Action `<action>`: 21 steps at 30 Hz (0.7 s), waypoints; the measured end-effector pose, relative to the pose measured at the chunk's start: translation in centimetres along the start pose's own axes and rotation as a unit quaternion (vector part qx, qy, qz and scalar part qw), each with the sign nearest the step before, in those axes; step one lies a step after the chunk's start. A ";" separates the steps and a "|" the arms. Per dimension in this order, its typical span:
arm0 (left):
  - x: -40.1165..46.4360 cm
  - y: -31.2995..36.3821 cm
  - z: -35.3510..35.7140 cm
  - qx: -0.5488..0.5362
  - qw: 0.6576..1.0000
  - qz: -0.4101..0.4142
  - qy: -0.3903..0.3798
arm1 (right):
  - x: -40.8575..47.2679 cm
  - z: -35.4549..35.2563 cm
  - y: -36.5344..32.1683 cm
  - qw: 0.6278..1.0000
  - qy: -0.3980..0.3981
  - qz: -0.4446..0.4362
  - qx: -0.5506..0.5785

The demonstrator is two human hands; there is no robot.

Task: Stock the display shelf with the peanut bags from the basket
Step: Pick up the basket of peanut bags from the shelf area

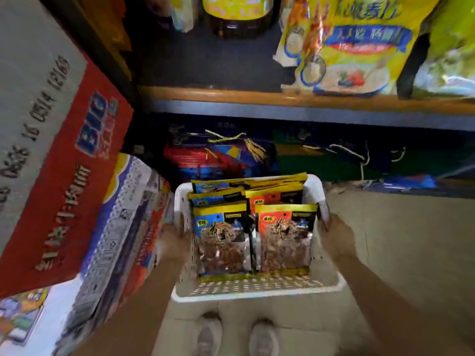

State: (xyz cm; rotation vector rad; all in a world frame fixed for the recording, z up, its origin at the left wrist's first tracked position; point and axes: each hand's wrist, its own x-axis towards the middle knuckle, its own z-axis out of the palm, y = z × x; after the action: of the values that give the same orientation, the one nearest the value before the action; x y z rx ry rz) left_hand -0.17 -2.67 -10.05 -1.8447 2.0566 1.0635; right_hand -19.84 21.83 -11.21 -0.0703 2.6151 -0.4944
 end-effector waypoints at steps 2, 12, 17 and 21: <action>0.6 -0.2 0.2 -0.059 0.998 0.008 -0.002 | 0.8 0.3 -0.2 0.999 -0.021 0.011 0.030; -3.8 0.8 -3.8 -0.039 0.993 0.106 0.031 | -4.5 -4.8 0.2 0.990 0.009 0.078 0.116; -10.4 5.4 -10.7 -0.023 0.991 0.127 -0.043 | -12.1 -14.7 -0.1 0.985 -0.001 0.117 0.124; -16.7 10.8 -15.6 -0.007 0.968 0.210 -0.137 | -17.6 -22.9 0.8 0.983 0.046 0.141 0.111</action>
State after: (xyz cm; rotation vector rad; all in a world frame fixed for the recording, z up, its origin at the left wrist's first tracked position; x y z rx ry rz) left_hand -1.57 0.82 14.94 -1.2010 2.3171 1.3426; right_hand -14.86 32.56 15.16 0.3984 2.5806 -0.6953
